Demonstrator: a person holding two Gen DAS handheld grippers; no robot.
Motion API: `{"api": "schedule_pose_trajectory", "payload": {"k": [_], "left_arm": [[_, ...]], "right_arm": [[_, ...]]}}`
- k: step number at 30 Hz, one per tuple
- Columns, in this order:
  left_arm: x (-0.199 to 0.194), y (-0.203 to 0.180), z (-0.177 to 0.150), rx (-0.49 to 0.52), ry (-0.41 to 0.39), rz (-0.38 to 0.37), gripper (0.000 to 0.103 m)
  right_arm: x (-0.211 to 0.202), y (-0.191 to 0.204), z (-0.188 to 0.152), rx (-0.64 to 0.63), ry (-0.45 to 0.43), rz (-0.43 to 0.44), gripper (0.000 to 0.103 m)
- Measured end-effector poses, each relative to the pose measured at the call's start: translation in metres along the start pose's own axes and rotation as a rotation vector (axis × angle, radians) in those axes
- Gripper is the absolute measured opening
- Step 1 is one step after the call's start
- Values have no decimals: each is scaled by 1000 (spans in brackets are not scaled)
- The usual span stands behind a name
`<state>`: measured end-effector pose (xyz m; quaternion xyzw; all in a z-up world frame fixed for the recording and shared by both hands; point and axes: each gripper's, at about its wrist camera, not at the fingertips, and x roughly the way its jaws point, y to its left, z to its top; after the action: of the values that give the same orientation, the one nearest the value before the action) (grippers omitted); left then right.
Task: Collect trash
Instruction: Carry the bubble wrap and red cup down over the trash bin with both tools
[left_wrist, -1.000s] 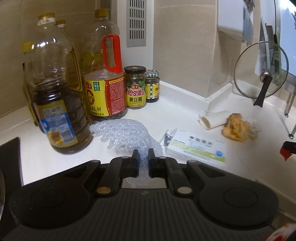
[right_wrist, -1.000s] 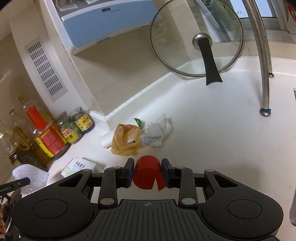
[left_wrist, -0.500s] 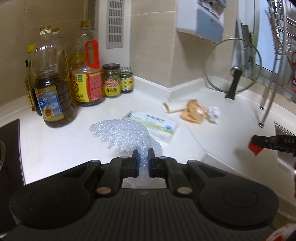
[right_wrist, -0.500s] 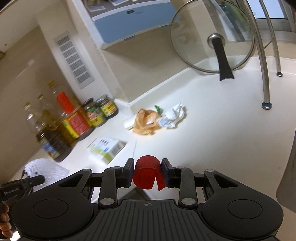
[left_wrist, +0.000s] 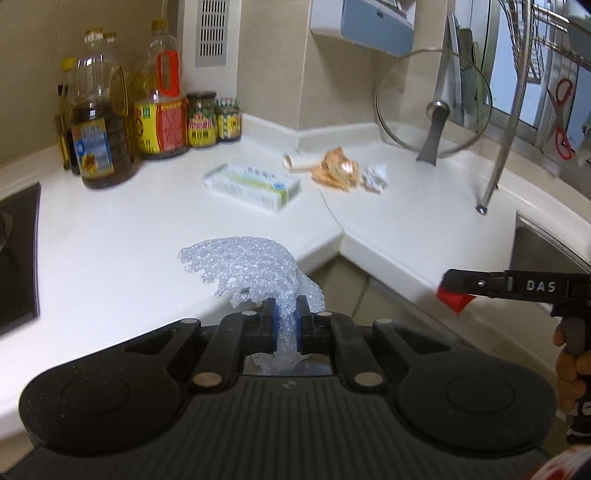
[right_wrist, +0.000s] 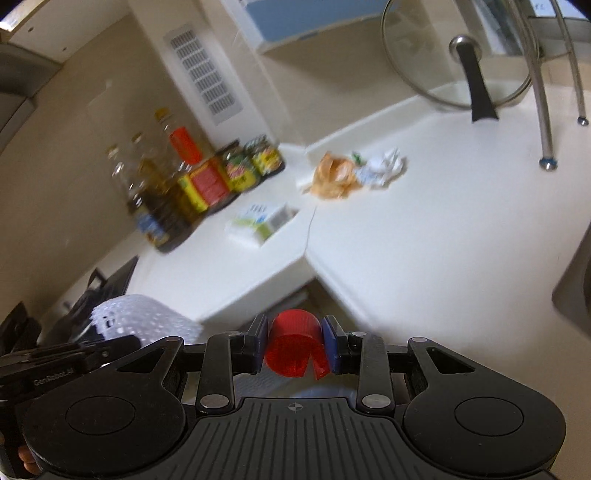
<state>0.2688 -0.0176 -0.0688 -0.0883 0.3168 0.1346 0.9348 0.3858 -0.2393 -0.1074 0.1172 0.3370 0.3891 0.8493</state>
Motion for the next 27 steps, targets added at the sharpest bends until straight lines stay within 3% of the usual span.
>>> {"api": "schedule_pose_trajectory", "payload": {"k": [11,20,27], "left_arm": [[14,-8,-61,-27,154,-11,8],[60,7,-98,-12,267,-52,8],[107,11,-128,27,354,-87,8]], "right_arm": [[23,11,-59,-20,153,20,32],[61,0,-94,6,236,-54,32],[90,-18,-117,34,254,-112,32]]}}
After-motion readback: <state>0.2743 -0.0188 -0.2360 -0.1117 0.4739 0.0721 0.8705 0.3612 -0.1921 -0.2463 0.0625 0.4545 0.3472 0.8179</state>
